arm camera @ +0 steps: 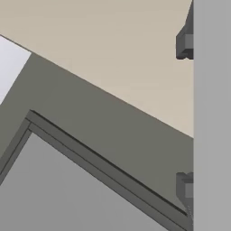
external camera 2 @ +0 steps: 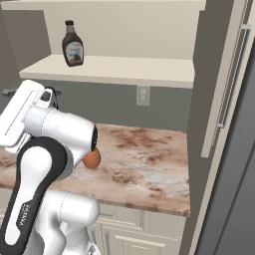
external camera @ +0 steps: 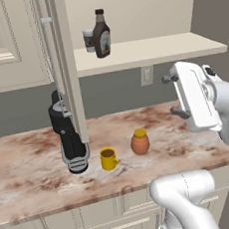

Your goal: Pick the syrup bottle and honey bottle from the cabinet and place them next to the mug.

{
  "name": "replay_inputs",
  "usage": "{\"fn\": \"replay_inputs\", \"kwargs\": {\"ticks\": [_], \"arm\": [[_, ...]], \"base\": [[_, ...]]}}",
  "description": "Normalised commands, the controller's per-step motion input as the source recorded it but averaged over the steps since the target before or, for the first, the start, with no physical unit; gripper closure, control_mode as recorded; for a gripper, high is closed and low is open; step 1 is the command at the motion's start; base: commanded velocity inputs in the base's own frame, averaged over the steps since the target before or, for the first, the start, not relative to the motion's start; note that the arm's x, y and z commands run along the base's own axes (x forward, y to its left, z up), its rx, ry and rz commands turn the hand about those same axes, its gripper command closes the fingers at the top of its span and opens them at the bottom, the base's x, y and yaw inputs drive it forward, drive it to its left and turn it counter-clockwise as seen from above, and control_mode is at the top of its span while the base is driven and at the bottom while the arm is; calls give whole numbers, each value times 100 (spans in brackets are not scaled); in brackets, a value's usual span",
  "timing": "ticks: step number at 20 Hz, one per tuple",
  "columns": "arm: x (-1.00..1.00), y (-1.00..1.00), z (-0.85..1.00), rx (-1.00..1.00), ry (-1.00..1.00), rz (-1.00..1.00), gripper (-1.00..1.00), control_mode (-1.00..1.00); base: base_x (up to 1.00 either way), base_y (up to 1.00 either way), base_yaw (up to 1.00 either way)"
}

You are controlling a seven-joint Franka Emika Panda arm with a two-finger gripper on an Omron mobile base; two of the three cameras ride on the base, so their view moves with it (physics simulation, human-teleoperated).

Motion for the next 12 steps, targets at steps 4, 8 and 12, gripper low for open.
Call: {"fn": "replay_inputs", "kwargs": {"ticks": [4,8,12], "arm": [[-21,7,84,4,15,-16,-100,-100],[-9,1,57,2,25,-18,-100,-100],[0,6,6,0,3,-11,-100,-100]], "base": [[0,0,0],[0,0,0],[0,0,0]]}}
